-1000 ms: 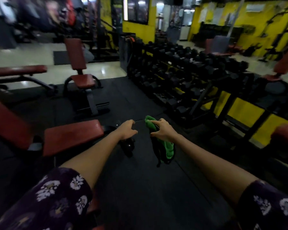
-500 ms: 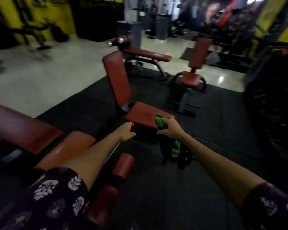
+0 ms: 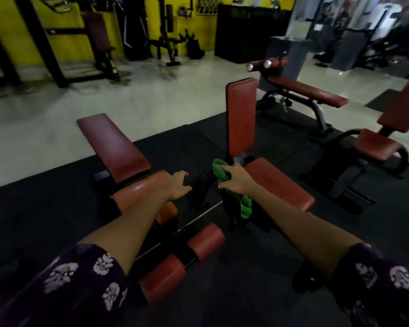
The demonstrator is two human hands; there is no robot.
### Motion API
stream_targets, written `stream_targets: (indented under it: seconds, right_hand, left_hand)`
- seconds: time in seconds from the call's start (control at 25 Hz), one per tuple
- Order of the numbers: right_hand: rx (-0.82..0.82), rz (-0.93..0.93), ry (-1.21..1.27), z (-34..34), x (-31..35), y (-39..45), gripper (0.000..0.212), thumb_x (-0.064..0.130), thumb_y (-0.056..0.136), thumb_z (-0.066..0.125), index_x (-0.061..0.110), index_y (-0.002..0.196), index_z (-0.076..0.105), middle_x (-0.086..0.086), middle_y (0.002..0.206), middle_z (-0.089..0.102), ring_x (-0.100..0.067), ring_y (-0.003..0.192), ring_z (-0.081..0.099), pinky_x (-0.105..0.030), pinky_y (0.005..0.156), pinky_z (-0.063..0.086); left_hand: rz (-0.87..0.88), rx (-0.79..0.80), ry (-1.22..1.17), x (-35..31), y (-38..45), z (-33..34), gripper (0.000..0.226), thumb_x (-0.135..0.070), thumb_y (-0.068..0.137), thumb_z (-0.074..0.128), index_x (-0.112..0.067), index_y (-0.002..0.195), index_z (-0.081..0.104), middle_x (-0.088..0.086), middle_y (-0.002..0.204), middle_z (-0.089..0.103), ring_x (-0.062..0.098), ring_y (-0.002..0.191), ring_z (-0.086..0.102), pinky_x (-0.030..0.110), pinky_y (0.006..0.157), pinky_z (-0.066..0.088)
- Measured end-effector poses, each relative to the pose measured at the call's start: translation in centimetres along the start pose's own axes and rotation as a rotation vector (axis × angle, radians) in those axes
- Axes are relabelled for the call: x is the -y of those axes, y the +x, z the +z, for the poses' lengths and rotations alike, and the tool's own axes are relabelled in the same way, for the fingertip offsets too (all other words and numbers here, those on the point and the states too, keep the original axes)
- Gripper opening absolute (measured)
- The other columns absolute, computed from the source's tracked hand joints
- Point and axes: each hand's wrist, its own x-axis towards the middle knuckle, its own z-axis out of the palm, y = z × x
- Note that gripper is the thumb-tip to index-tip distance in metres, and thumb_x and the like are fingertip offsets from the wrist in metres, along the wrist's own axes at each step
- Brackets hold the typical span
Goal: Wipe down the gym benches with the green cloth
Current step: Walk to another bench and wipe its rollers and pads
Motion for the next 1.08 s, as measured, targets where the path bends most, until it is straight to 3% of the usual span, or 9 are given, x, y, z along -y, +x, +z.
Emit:
stream_targets:
  seconds: [0.04, 0.12, 0.24, 0.32, 0.44, 0.72, 0.92, 1.08]
  right_hand:
    - [0.012, -0.018, 0.000, 0.1, -0.1, 0.9, 0.074, 0.024, 0.079, 0.072, 0.020, 0.144, 0.039, -0.017, 0.121, 0.042, -0.032, 0.112, 0.048, -0.025, 0.091, 0.037]
    - [0.054, -0.060, 0.004, 0.6, -0.1, 2.0, 0.073, 0.024, 0.079, 0.072, 0.020, 0.144, 0.038, -0.014, 0.119, 0.039, -0.032, 0.111, 0.048, -0.025, 0.092, 0.038]
    - [0.127, -0.145, -0.040, 1.5, -0.6, 2.9, 0.073, 0.025, 0.081, 0.071, 0.020, 0.145, 0.036, -0.014, 0.127, 0.034, -0.033, 0.114, 0.049, -0.029, 0.099, 0.038]
    - [0.157, -0.192, -0.081, 1.7, -1.6, 3.3, 0.074, 0.025, 0.081, 0.071, 0.020, 0.145, 0.035, -0.014, 0.133, 0.029, -0.033, 0.116, 0.049, -0.032, 0.102, 0.039]
    - [0.225, -0.266, -0.126, 1.4, -4.3, 3.0, 0.074, 0.026, 0.081, 0.071, 0.020, 0.145, 0.035, -0.014, 0.134, 0.026, -0.034, 0.117, 0.049, -0.035, 0.102, 0.040]
    - [0.346, -0.296, -0.163, 2.9, -12.5, 2.5, 0.072, 0.029, 0.081, 0.069, 0.023, 0.145, 0.036, -0.012, 0.136, 0.024, -0.034, 0.114, 0.051, -0.038, 0.099, 0.043]
    - [0.440, -0.311, -0.161, 8.5, -15.9, 2.6, 0.069, 0.030, 0.081, 0.068, 0.026, 0.143, 0.038, -0.011, 0.135, 0.025, -0.034, 0.111, 0.052, -0.041, 0.097, 0.045]
    - [0.469, -0.268, -0.158, 15.7, -19.7, 4.1, 0.071, 0.034, 0.080, 0.069, 0.027, 0.143, 0.037, -0.011, 0.136, 0.024, -0.035, 0.111, 0.052, -0.040, 0.098, 0.044]
  left_hand:
    - [-0.055, 0.018, 0.014, 0.8, 0.1, 0.2, 0.056, -0.060, 0.072, 0.052, -0.034, 0.121, 0.055, -0.004, 0.111, 0.060, 0.020, 0.096, 0.062, 0.032, 0.083, 0.052]
    - [-0.125, -0.021, 0.026, 1.6, -0.9, 0.6, 0.049, -0.060, 0.063, 0.058, -0.041, 0.108, 0.056, -0.009, 0.106, 0.063, 0.017, 0.090, 0.063, 0.036, 0.079, 0.055]
    - [-0.181, -0.052, -0.053, 1.1, -1.7, 1.8, 0.056, -0.027, 0.085, 0.064, -0.013, 0.136, 0.044, 0.009, 0.137, 0.047, 0.026, 0.122, 0.048, 0.032, 0.102, 0.038]
    - [-0.267, -0.056, -0.138, 0.5, -1.8, 3.0, 0.057, -0.019, 0.090, 0.060, 0.000, 0.138, 0.036, 0.017, 0.142, 0.040, 0.030, 0.127, 0.042, 0.033, 0.104, 0.034]
    - [-0.395, -0.098, -0.240, -0.8, -2.3, 6.3, 0.047, -0.016, 0.089, 0.060, 0.000, 0.129, 0.042, 0.018, 0.135, 0.045, 0.031, 0.121, 0.046, 0.035, 0.100, 0.039]
    - [-0.471, 0.004, -0.325, -6.7, -5.1, 18.3, 0.059, -0.019, 0.092, 0.057, -0.005, 0.142, 0.030, 0.012, 0.145, 0.033, 0.027, 0.129, 0.041, 0.031, 0.105, 0.034]
    - [-0.537, 0.083, -0.310, -6.7, -4.4, 24.3, 0.061, -0.021, 0.091, 0.058, -0.004, 0.143, 0.030, 0.013, 0.145, 0.033, 0.026, 0.131, 0.039, 0.028, 0.107, 0.030]
    - [-0.459, 0.098, -0.250, -4.8, -0.7, 29.6, 0.058, -0.021, 0.091, 0.057, -0.005, 0.142, 0.032, 0.012, 0.143, 0.036, 0.027, 0.129, 0.041, 0.032, 0.106, 0.034]
